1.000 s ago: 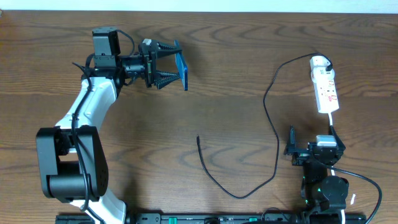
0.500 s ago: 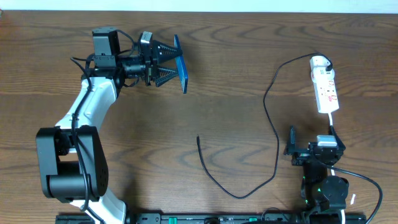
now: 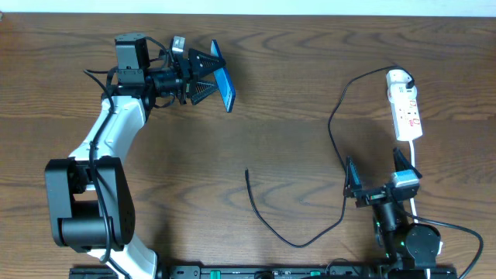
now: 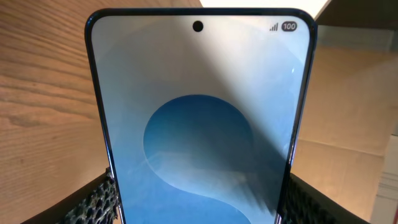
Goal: Plug charger to phone and switch on socket
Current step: 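Move the right gripper toward the top edge of the held phone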
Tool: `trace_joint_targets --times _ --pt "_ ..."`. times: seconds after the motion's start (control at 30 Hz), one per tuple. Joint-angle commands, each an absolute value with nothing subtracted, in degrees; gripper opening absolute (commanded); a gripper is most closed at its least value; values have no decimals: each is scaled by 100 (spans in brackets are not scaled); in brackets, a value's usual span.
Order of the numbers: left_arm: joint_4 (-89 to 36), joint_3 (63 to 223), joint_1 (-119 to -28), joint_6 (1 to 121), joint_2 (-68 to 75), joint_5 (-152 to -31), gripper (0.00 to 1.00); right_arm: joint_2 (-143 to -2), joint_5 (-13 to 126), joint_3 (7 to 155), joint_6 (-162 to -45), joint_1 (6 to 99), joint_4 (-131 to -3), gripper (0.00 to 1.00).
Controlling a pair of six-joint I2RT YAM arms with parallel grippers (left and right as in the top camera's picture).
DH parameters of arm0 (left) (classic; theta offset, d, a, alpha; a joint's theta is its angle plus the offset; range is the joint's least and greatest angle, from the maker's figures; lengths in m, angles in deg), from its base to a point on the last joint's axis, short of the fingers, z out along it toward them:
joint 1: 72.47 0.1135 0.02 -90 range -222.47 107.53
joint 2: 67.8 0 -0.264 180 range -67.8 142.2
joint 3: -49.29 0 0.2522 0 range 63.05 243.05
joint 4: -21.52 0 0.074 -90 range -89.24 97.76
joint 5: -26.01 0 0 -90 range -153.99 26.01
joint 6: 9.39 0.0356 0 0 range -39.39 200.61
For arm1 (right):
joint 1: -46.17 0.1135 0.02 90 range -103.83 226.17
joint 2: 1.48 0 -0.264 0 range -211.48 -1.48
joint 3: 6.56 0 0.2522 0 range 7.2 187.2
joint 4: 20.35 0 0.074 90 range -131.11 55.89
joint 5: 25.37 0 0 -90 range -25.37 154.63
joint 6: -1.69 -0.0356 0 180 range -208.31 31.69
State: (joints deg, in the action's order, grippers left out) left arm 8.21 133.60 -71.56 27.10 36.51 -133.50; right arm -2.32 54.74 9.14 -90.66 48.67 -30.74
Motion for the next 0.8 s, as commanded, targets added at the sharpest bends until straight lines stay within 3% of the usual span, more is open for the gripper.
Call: trace_joint_targets --times 0.0,0.43,0.77 --pt "902 13395 -7154 2830 3482 -13254 7 -214 5223 1453 -9149 4926 -3124 99" --pt "1101 13395 -7154 2196 3482 -12968 7 -1430 5162 3075 -9149 4926 -3801 99" --pt "1254 13395 -7160 1997 3482 -12880 8 -3628 3782 4192 -9664 4926 -3777 99"
